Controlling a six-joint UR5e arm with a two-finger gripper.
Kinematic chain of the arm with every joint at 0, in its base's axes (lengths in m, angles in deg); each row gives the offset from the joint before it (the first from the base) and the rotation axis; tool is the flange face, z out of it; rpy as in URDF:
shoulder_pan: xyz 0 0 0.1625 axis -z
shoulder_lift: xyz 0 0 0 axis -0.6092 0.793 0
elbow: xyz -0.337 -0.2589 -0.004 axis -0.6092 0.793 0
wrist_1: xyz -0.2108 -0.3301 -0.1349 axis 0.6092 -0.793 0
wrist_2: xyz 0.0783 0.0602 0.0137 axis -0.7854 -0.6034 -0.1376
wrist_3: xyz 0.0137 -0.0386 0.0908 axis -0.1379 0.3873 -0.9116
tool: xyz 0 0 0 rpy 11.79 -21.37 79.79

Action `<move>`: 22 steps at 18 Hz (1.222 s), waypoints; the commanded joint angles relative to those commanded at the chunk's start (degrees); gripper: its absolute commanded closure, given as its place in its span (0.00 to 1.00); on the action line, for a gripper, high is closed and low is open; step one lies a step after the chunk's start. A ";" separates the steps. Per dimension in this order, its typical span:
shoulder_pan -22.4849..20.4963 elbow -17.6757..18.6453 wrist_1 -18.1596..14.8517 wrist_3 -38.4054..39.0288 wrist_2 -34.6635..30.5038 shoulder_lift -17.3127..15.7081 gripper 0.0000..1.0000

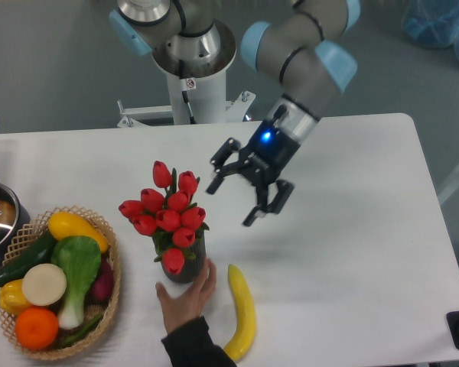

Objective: Insert the flowers into the vase

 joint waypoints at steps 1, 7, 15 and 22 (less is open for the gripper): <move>-0.18 -0.88 0.00 0.00 -1.94 -0.70 0.00; -0.62 -2.82 -3.33 -1.84 -15.64 -4.75 0.00; -8.70 -1.86 -13.00 -28.80 -19.27 -7.74 0.00; -9.41 -1.33 -15.73 -29.27 -18.83 -8.18 0.00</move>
